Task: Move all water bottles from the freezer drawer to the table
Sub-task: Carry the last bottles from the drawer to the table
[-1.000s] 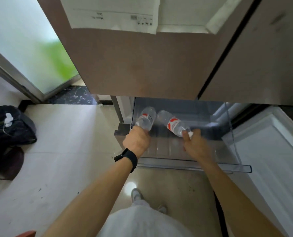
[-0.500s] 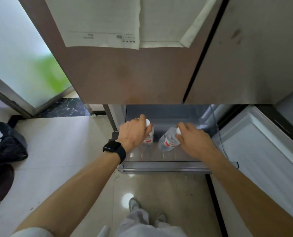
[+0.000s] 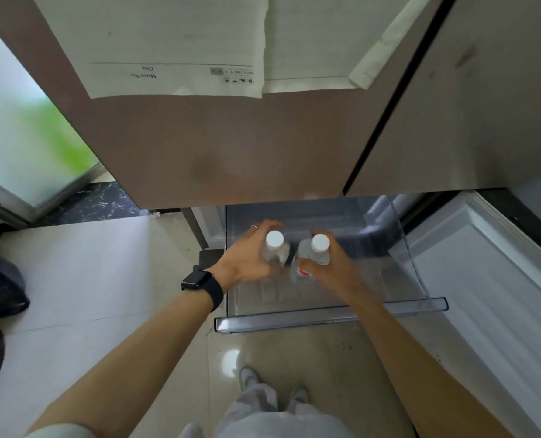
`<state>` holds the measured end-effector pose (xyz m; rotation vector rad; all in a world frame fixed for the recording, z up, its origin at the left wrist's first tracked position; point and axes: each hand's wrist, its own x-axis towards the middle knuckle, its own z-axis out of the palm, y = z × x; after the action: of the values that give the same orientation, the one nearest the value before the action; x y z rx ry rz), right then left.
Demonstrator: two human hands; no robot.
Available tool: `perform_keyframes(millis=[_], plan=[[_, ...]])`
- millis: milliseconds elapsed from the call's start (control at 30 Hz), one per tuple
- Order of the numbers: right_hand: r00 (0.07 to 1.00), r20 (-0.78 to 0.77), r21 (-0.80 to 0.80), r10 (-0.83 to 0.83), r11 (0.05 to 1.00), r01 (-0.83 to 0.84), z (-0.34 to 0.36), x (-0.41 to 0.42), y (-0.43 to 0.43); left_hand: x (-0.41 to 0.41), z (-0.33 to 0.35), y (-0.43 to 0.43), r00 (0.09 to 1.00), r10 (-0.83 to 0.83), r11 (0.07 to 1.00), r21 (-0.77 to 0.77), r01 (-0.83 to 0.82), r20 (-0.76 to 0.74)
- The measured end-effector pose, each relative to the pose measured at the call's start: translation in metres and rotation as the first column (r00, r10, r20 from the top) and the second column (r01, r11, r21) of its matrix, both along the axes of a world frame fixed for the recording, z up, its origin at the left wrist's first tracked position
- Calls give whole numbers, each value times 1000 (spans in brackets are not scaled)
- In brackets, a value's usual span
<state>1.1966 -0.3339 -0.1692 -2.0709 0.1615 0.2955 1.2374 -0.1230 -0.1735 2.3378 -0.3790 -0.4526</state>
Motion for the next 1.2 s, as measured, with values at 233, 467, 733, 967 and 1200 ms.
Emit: perform_keyframes(millis=[233,467,733,967,1200], plan=[[1000,-21,-105,-23,994,21,-8,-6,0,8,-14,-11,998,-54,998,35,54,-11],[981,85,-118,-176,976,185,-22,-12,-1,-12,-10,-17,997,71,997,-5,-71,19],[865,149,203,-479,871,447,16,-57,-13,-69,48,5,900,295,948,-215,-234,321],[843,290,457,-452,840,293,75,-141,-16,-184,87,14,771,498,862,-320,-392,396],[930,362,306,-65,951,-53,71,-255,17,-359,71,49,688,631,772,-202,-603,359]])
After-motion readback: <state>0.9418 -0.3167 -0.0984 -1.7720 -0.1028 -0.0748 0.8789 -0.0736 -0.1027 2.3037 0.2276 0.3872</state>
